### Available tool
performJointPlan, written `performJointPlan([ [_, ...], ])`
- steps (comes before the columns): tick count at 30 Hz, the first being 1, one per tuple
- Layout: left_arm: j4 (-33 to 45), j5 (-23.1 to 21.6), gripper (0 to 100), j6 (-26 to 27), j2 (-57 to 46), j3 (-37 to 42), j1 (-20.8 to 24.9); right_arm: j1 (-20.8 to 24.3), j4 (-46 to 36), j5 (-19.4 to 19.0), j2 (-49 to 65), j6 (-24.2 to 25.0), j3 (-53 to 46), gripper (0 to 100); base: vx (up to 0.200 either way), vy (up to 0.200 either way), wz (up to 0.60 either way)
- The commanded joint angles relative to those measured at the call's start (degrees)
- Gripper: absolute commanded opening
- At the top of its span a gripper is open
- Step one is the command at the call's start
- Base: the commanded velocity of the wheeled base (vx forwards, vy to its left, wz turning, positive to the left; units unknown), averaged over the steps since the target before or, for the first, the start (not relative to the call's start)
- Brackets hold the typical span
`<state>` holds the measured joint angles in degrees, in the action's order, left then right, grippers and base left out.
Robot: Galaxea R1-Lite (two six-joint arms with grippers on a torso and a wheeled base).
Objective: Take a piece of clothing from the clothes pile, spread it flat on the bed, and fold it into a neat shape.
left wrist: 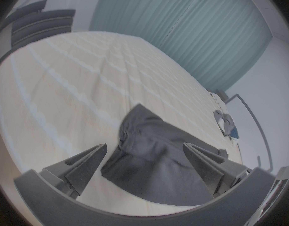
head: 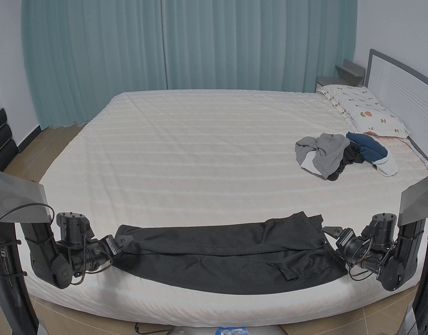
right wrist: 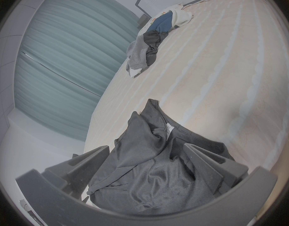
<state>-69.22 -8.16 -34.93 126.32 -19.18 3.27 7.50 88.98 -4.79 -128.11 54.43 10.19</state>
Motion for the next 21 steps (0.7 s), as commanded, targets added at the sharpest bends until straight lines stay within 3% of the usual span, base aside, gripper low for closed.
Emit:
performJointPlan([
  [1, -0.39, -4.68, 100, 0.39, 0.07, 3.79, -1.16, -0.73, 0.67, -1.45, 0.05, 0.24, -1.23, 100, 0.000, 0.000, 0.00],
  [4, -1.80, -6.87, 100, 2.49, 1.03, 4.50, -2.48, -0.29, 0.67, -1.71, 0.32, 0.24, -1.84, 100, 0.000, 0.000, 0.00],
  [11, -9.09, -4.85, 100, 4.87, 7.27, 4.67, -2.92, 0.15, 0.67, -1.63, 0.67, 0.24, -2.02, 100, 0.000, 0.000, 0.00],
  [18, -10.15, -4.41, 100, 4.96, 7.63, 6.43, -2.65, 0.06, 0.67, -1.71, 0.76, 0.24, -1.93, 100, 0.000, 0.000, 0.00],
  [19, -10.32, -4.41, 0, 4.96, 7.45, 7.22, -2.65, 0.06, 0.67, -1.63, 0.76, 0.24, -1.93, 100, 0.000, 0.000, 0.00],
  [21, -10.67, -4.32, 0, 4.96, 7.27, 8.72, -2.65, -0.03, 0.67, -1.71, 0.67, 0.24, -1.93, 100, 0.000, 0.000, 0.00],
])
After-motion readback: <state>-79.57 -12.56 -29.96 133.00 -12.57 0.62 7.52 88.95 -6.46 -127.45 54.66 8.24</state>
